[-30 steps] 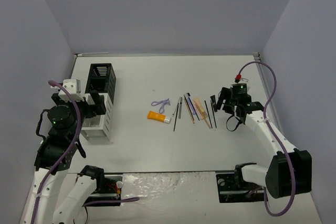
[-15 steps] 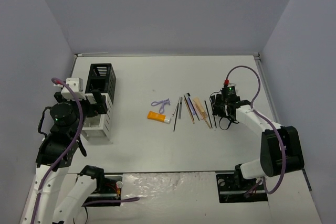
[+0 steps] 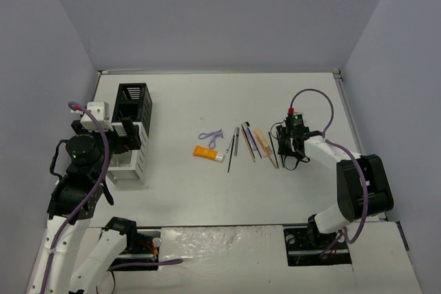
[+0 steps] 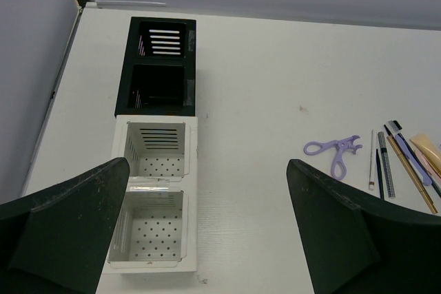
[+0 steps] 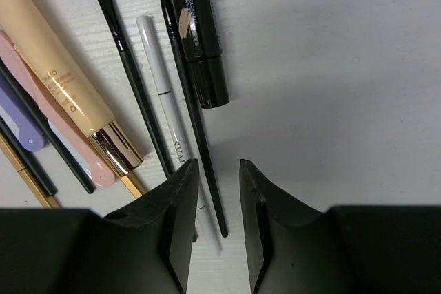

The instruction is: Organize the makeup

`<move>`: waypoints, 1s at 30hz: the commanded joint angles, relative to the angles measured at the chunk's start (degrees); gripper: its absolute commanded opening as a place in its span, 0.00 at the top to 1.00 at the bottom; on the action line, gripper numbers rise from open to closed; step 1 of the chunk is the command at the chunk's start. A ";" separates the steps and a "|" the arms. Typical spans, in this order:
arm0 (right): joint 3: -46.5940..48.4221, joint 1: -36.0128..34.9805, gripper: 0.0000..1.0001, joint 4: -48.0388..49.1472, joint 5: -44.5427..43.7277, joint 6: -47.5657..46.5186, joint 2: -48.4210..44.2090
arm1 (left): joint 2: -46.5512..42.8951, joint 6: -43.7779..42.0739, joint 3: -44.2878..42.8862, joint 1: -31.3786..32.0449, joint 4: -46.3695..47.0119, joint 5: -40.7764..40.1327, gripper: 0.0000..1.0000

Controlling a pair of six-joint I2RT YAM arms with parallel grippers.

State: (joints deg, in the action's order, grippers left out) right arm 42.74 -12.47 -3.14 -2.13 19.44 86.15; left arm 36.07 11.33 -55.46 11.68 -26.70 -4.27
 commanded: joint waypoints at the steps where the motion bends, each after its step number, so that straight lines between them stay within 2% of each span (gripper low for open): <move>1: 0.82 -0.54 0.74 1.91 -1.15 -0.37 0.71 | 0.75 -0.55 -0.82 0.24 4.20 0.76 0.03; 21: 1.64 -1.78 0.82 0.75 -0.68 -0.02 4.21 | 0.49 -0.53 -0.70 0.27 4.20 0.93 0.03; 30: 1.83 -2.61 0.93 0.13 -1.96 -0.25 3.82 | 0.58 -0.57 -0.61 0.18 4.24 1.02 0.03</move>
State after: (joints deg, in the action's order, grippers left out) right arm 43.54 -14.21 -1.75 -2.69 19.27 89.57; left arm 36.05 11.31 -55.46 11.68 -26.70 -3.86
